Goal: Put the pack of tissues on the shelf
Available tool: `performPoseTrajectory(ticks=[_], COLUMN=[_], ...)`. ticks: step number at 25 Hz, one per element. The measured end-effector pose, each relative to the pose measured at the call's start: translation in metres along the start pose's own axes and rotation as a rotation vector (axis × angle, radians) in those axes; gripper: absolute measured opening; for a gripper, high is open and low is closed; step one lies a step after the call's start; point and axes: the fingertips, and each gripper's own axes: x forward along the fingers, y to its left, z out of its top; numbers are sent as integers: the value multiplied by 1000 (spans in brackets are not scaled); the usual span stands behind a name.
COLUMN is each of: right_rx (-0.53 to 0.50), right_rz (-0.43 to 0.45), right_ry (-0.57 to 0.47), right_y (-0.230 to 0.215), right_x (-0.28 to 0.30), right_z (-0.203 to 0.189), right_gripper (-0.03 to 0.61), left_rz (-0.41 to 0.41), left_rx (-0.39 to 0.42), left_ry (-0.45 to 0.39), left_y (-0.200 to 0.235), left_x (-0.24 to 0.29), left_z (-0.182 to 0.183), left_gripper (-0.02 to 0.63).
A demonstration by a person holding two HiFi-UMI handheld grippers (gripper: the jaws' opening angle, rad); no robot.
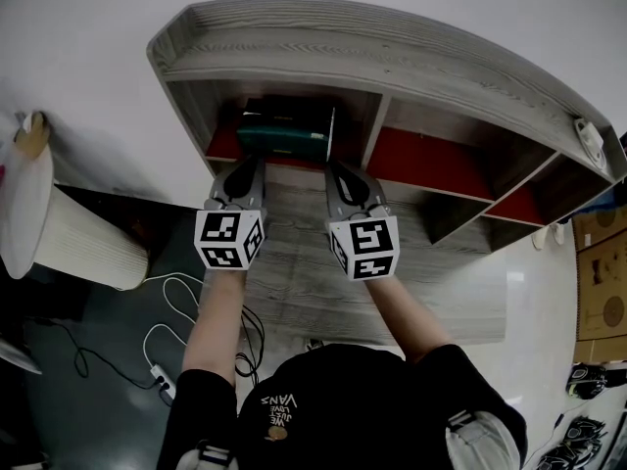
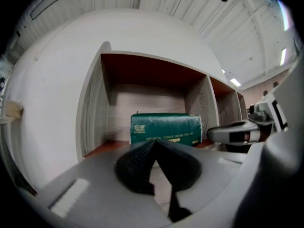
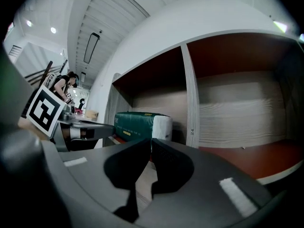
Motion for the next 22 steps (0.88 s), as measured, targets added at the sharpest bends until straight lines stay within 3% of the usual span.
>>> performPoseTrajectory(ticks=[13, 22], right_rx=[29, 56], right_rz=[83, 130], right_ry=[-33, -33], right_y=[2, -3], right_x=[-33, -74], right_z=[3, -5], right_gripper=[3, 3], left_rz=[3, 37], left_rx=[6, -14], left_ry=[-47, -24], left_y=[-30, -65], left_x=[-42, -84], left_z=[3, -12], left_gripper=[52, 51])
